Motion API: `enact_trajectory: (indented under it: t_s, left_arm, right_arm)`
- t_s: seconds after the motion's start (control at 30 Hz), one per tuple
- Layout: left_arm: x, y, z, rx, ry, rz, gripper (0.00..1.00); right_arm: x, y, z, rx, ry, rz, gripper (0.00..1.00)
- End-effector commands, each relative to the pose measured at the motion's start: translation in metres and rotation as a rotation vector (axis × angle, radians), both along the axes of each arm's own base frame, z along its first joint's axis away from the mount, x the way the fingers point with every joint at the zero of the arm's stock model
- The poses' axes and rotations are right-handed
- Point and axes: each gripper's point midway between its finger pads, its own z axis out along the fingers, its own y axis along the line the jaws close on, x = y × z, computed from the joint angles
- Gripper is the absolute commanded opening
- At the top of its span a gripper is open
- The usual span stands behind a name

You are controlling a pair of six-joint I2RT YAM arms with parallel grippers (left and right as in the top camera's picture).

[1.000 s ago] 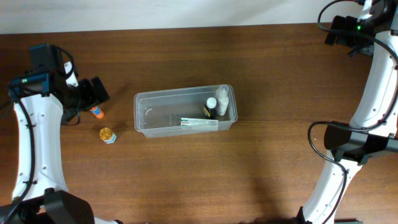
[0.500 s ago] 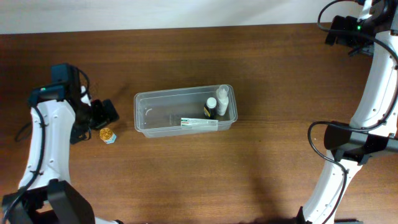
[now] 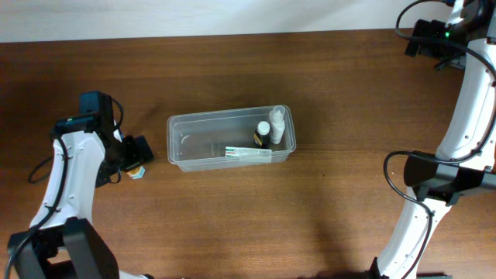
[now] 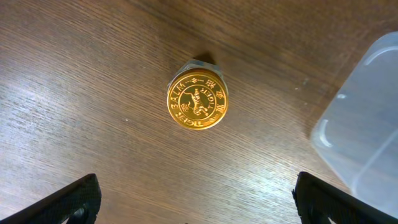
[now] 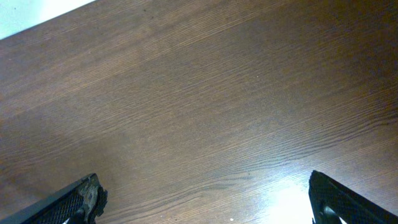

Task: Pack container
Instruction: 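Move the left gripper over the gold-lidded jar and lower, then close the left gripper on the gold-lidded jar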

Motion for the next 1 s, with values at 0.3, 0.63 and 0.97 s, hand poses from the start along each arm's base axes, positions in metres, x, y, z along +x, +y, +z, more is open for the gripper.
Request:
enact_trajectory:
  t_s: [0.3,0.63,0.97]
  left_arm:
    - [0.006,0.003,-0.019,0.024,0.032,-0.176,0.99]
    - [0.014,-0.011,-0.045,0.037,0.086,-0.327,0.99]
    - [0.021,-0.021,-0.052,0.124,0.106,-0.416,0.99]
  right_arm:
    - [-0.006,-0.001,0.015,-0.014,-0.031,-0.01,0.98]
    - [-0.006,-0.001,0.015,-0.014,-0.031,-0.01,0.98]
    - [-0.006,-0.001,0.015,-0.014,-0.031,-0.01,0.98]
